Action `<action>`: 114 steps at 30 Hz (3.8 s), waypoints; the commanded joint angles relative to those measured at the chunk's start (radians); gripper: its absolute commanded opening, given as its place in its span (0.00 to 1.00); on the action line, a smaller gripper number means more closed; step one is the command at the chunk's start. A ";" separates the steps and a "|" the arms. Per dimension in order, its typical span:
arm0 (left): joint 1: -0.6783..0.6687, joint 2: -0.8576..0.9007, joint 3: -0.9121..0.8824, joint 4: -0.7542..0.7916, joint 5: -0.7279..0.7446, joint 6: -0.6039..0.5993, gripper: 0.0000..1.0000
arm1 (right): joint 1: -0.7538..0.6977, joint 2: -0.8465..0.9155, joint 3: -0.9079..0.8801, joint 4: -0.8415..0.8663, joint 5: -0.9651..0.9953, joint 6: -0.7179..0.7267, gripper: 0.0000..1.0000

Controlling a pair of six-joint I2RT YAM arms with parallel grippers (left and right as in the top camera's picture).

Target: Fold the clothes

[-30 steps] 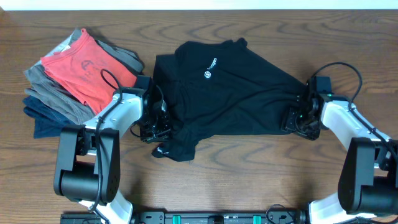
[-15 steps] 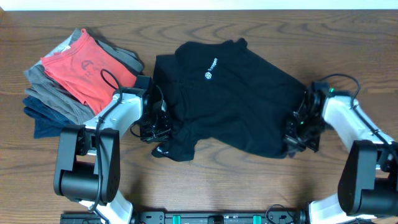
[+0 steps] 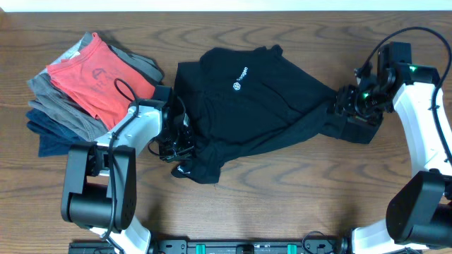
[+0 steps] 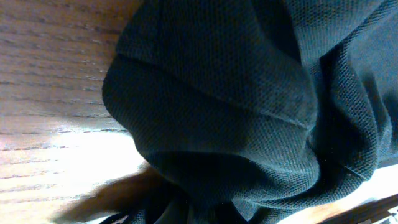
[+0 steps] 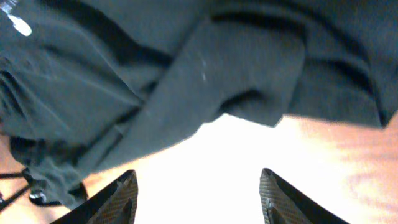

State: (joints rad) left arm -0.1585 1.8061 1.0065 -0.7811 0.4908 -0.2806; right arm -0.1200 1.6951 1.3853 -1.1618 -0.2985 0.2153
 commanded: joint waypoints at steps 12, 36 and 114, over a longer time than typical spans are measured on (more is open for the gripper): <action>0.000 -0.018 0.011 -0.002 -0.005 0.017 0.06 | 0.022 0.005 -0.259 0.196 0.242 0.005 0.55; 0.000 -0.018 0.011 0.005 -0.005 0.017 0.06 | 0.100 0.005 -0.435 0.554 0.310 -0.128 0.37; 0.001 -0.938 0.461 0.092 -0.005 -0.088 0.06 | -0.092 -0.525 0.455 -0.228 0.265 -0.128 0.01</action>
State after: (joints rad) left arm -0.1585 0.8574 1.4261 -0.7109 0.4911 -0.3599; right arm -0.2028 1.1782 1.8015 -1.3884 -0.0448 0.1097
